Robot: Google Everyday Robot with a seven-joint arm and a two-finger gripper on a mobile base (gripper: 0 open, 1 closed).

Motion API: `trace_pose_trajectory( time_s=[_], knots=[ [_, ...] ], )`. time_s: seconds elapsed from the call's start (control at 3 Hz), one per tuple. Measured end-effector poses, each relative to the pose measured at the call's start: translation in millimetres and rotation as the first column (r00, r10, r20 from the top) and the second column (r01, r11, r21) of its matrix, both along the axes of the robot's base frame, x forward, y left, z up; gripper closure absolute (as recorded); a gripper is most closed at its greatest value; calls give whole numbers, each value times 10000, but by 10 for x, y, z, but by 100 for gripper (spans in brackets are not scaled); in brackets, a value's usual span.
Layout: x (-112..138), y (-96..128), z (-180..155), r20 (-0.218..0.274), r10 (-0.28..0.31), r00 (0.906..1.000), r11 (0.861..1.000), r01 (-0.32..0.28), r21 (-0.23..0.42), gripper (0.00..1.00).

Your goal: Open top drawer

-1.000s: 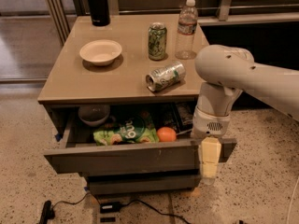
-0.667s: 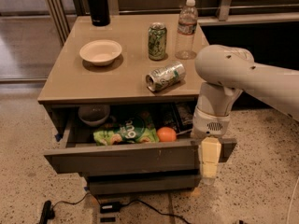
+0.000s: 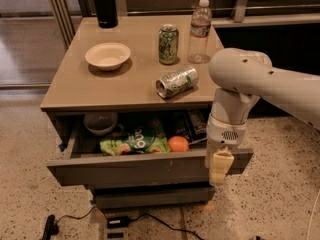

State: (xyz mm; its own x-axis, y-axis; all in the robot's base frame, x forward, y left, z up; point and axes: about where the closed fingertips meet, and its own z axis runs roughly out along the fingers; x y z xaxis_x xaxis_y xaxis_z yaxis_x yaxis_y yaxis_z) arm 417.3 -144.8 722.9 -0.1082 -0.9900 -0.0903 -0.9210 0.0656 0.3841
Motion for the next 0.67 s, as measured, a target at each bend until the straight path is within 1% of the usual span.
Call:
trace_pose_trajectory(
  time_s=[0.33, 0.67],
  knots=[
    [0, 0, 0, 0, 0, 10000, 10000, 0, 0, 81],
    [1, 0, 0, 4, -1, 10000, 10000, 1, -1, 100]
  ],
)
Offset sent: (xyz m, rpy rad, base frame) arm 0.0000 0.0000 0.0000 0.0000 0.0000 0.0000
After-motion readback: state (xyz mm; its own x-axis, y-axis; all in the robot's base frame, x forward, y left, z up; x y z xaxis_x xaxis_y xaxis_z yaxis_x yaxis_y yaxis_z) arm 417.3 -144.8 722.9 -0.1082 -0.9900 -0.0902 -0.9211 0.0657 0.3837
